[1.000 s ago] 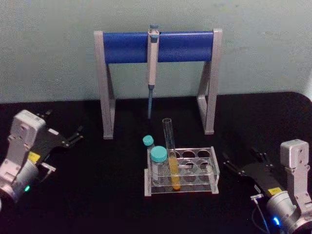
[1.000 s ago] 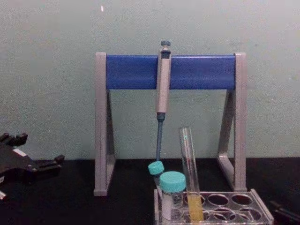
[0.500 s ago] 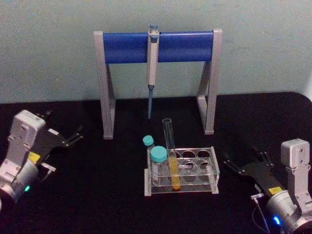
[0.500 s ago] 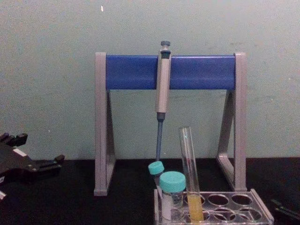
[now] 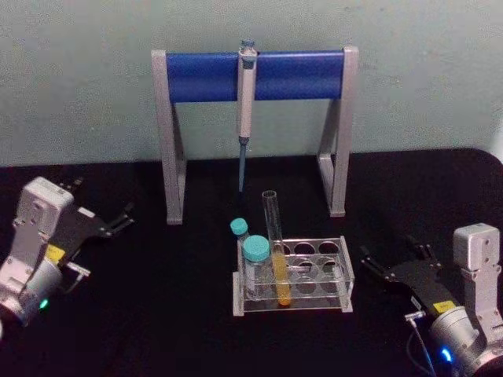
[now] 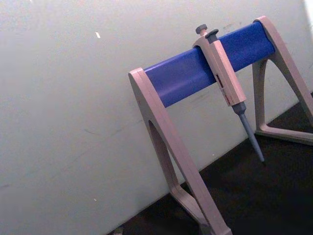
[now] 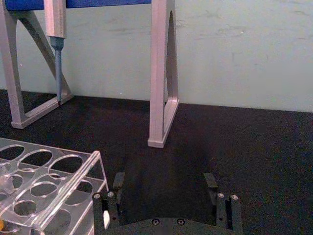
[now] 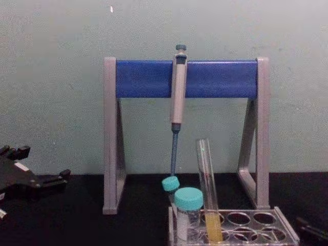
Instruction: Pick up the test tube from the test tube rack, shake it, then place it back into the test tube rack.
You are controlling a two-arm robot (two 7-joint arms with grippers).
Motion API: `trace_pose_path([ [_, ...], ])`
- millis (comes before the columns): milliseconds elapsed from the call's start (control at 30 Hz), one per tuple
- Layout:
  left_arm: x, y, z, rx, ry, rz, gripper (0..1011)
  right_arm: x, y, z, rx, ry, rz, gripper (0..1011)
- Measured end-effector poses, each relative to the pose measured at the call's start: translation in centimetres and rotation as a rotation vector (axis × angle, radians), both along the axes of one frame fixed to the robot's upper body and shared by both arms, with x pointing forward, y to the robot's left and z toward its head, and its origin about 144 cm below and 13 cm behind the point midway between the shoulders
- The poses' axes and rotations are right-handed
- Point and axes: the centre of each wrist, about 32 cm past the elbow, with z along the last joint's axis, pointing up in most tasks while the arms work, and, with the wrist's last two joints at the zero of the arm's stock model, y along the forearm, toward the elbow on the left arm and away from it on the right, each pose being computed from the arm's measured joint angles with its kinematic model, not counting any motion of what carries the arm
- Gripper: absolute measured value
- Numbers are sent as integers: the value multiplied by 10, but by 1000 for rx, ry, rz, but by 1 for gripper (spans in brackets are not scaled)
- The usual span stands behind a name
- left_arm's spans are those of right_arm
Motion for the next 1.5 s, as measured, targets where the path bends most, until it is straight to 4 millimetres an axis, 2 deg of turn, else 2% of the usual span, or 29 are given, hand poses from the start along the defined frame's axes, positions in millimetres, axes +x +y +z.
trace_pose_path([
  [1500, 0, 0, 0, 0, 0, 0, 1001, 0, 0, 0, 1, -1, 0, 1000],
])
